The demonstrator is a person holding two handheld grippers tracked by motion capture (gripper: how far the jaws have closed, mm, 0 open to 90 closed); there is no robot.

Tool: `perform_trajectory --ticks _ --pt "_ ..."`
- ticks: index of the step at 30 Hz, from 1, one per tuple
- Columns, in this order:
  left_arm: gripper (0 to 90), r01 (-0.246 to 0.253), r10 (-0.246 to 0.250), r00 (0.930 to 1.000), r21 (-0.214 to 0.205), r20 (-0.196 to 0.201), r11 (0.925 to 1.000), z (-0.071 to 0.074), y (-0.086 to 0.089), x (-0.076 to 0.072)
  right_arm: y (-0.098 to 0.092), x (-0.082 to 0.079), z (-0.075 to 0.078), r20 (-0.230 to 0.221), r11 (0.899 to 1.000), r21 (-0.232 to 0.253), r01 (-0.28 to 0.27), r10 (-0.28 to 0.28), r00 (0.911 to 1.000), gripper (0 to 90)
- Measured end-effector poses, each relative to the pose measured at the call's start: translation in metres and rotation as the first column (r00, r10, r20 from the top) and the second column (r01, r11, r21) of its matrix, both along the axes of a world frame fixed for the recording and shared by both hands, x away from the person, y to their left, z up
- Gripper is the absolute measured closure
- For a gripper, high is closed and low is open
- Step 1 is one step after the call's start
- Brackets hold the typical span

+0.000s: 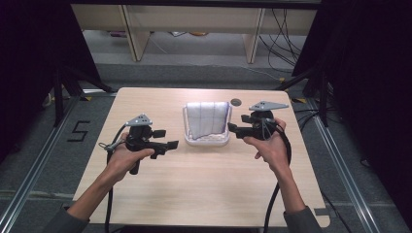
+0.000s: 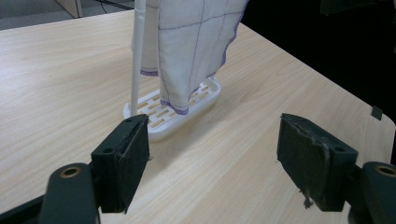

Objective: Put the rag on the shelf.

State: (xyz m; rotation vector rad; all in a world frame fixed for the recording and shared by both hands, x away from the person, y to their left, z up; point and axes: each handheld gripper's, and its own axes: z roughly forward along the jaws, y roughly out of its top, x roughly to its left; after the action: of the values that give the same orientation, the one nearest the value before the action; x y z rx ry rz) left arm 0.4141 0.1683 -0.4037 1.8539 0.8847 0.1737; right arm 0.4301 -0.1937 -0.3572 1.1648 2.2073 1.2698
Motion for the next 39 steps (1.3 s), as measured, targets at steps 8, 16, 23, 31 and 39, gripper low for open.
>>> perform_trajectory --ticks 8,16,23,31,39 --pt "24.4 0.012 -0.012 0.9999 0.009 -0.009 0.9999 -0.012 0.003 -0.011 -0.002 -0.012 -0.012 0.003 1.000 0.001 -0.018 0.018 0.9998 36.1" --pt "23.1 0.020 -0.020 0.9997 0.018 -0.011 0.9996 -0.021 0.003 -0.019 -0.006 -0.023 -0.022 0.001 1.000 0.021 -0.019 0.019 0.9998 35.2" --pt "22.2 0.021 -0.021 0.9998 0.028 -0.001 0.9994 -0.025 0.003 -0.030 -0.007 -0.031 -0.032 -0.017 1.000 0.022 -0.021 0.021 0.9996 34.8" --pt "21.7 0.031 -0.031 0.9995 0.057 0.002 0.9979 -0.037 0.005 -0.043 -0.005 -0.036 -0.045 -0.015 0.999 -0.008 -0.039 0.038 0.9992 34.5" --pt "21.2 0.041 -0.040 0.9991 0.061 -0.018 0.9973 -0.053 0.013 -0.053 -0.001 -0.045 -0.054 -0.046 0.999 -0.015 -0.044 0.043 0.9980 34.2"
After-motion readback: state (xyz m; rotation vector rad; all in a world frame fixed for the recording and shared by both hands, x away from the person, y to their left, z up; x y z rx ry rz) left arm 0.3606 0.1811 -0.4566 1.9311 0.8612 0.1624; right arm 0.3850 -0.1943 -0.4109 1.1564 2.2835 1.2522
